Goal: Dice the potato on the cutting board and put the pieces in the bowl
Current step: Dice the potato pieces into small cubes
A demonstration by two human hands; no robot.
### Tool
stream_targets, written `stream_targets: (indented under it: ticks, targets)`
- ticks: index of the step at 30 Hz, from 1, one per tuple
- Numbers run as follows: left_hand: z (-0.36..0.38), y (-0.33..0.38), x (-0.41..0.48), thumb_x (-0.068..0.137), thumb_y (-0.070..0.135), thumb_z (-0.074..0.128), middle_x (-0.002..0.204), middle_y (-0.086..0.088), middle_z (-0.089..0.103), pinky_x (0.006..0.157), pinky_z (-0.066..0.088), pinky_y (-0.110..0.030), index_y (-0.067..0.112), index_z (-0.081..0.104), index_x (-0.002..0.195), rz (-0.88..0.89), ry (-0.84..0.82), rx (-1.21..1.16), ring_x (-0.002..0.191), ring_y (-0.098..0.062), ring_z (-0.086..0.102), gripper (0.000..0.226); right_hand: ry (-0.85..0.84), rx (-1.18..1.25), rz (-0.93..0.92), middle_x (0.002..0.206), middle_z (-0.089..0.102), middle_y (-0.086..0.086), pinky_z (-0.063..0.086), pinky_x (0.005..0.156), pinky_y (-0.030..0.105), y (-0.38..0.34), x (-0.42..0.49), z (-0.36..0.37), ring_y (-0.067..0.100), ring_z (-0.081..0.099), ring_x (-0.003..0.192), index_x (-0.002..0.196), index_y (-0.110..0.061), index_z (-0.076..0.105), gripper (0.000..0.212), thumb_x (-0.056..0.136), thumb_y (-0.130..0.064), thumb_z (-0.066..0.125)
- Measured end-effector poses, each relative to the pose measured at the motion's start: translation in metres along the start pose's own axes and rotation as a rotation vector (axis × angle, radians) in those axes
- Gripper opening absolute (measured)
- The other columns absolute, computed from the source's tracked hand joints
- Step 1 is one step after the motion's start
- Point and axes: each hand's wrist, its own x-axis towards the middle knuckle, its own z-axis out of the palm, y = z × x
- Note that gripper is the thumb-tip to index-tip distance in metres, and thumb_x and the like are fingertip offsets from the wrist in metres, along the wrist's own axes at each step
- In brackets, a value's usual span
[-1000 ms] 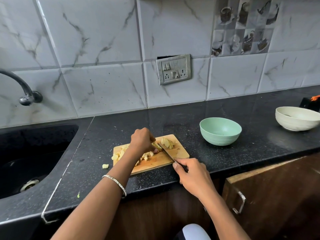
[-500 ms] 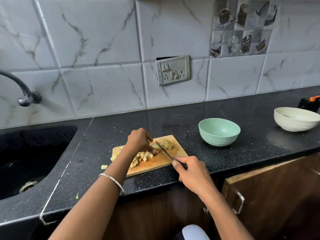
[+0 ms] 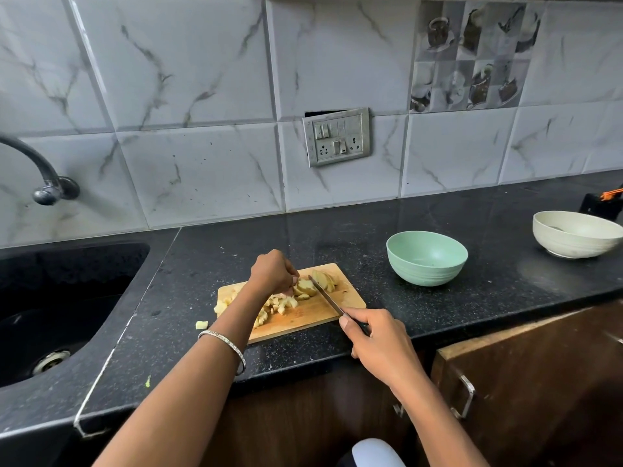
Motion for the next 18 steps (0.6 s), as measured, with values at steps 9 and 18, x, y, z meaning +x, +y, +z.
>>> stream_targets:
  ticks: [9, 18]
  targets:
    - [-0.014, 0.000, -0.004, 0.075, 0.029, 0.083, 0.092, -0.007, 0.076, 0.086, 0.059, -0.035, 0.008, 0.072, 0.108, 0.019, -0.207, -0.134, 0.079, -0.016, 0.074, 0.040, 0.036, -0.088, -0.003, 0.107, 0.072, 0.001, 0.052, 0.086, 0.038, -0.011, -0.004, 0.009, 0.027, 0.065, 0.103, 0.133, -0.040, 0.061, 0.039, 0.099, -0.052, 0.049]
    - [-0.004, -0.003, -0.005, 0.075, 0.031, 0.084, 0.098, -0.007, 0.074, 0.081, 0.061, -0.038, 0.012, 0.071, 0.109, 0.049, -0.122, -0.113, 0.075, -0.016, 0.074, 0.042, 0.069, -0.191, -0.016, 0.126, 0.066, 0.000, 0.046, 0.089, 0.038, -0.025, -0.019, 0.016, 0.028, 0.057, 0.119, 0.138, -0.033, 0.056, 0.038, 0.104, -0.043, 0.046]
